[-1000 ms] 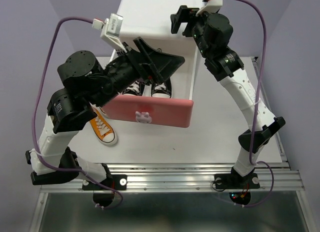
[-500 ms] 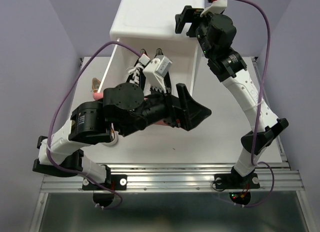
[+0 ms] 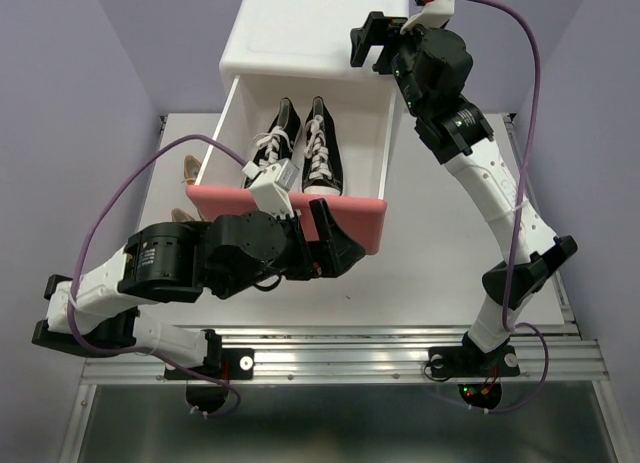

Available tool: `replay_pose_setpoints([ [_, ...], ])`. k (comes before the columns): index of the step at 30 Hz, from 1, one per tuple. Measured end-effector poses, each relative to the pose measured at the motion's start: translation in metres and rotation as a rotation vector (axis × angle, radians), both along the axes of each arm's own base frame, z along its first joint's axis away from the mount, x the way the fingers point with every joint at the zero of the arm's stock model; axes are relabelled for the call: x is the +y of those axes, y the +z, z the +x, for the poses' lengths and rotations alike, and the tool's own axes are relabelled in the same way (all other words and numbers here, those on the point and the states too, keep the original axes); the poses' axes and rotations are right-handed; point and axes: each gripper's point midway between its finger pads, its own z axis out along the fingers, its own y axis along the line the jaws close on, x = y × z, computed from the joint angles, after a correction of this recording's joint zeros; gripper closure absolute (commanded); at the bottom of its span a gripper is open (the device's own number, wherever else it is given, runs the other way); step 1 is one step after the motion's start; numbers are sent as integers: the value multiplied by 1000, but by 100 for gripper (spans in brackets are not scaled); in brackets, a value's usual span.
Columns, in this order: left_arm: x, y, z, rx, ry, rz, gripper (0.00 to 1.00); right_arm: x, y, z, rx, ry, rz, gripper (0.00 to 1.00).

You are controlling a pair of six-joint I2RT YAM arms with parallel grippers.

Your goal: Place and organize the shoes in the shoe cabinet

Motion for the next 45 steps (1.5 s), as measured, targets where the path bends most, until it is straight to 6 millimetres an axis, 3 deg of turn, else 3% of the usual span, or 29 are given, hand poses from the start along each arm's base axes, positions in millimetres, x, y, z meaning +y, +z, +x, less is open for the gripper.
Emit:
replay_pose_setpoints([
  [7, 27, -78, 1, 143, 128, 124, 1, -3, -1, 4, 0, -10, -3, 0],
  [17, 58, -107, 5, 228, 247, 82, 1, -5, -2, 8, 1, -24, -1, 0],
  [21, 73, -95, 22, 187, 343, 17, 1, -5, -2, 9, 2, -27, 0, 0],
  [28, 91, -44, 63, 34, 532, -84, 1, -5, -3, 11, 7, -30, 6, 0],
  [34, 100, -47, 77, -13, 569, -65, 1, -4, -3, 12, 7, -30, 9, 0],
  [40, 113, -44, 103, -90, 614, -4, 1, -4, -4, 15, 9, -32, 11, 0],
  [45, 97, -48, 115, -119, 576, 49, 1, -10, -4, 18, 2, -46, 3, 0],
])
